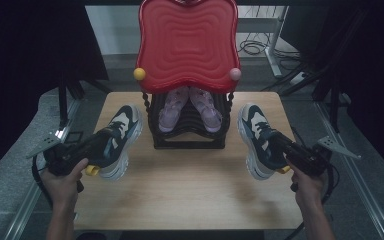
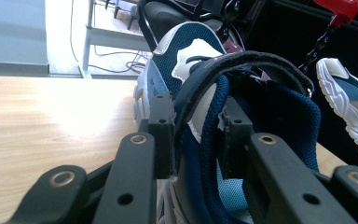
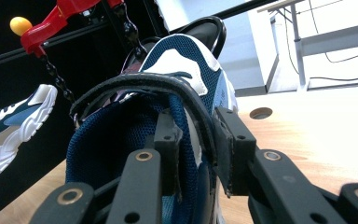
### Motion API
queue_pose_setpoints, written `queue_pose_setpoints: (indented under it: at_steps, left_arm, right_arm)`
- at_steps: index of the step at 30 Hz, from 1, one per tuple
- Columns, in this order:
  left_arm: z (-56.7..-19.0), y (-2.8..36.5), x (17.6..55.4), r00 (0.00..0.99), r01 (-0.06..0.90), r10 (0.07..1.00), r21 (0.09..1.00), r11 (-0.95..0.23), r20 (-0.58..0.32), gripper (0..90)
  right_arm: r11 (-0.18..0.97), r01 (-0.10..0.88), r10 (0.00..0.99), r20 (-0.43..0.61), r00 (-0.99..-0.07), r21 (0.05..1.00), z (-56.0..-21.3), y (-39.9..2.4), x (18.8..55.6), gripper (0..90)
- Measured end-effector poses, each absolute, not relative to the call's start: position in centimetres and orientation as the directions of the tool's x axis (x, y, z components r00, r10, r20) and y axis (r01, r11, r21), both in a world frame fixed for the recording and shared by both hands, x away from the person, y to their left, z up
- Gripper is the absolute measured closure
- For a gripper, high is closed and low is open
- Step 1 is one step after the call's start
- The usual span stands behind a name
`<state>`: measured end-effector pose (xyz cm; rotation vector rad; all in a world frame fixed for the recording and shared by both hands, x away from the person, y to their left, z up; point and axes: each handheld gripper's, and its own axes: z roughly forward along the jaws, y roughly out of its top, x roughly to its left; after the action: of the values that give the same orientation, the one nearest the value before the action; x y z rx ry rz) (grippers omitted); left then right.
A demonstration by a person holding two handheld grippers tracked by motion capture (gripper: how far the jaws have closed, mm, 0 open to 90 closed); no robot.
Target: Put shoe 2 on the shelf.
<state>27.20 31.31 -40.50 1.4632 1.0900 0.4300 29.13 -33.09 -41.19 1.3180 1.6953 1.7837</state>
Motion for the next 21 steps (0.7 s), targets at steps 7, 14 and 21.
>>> queue_pose_setpoints:
  at_steps: [7,14,21]
  left_arm:
    - [-39.6,31.5,28.2,0.501,0.367,0.794,0.915,0.165,-0.344,71.4]
    - [-38.4,31.6,28.8,0.504,0.345,0.792,0.921,0.182,-0.345,71.3]
    - [-37.6,31.8,29.4,0.496,0.326,0.796,0.924,0.202,-0.349,71.2]
  right_arm:
    - [-0.243,0.305,0.773,0.374,-0.512,0.921,-40.0,-33.2,29.5,71.2]
    - [-0.248,0.275,0.777,0.360,-0.516,0.929,-38.4,-33.0,30.1,71.2]
    - [-0.248,0.260,0.787,0.350,-0.508,0.933,-37.6,-32.8,30.6,71.1]
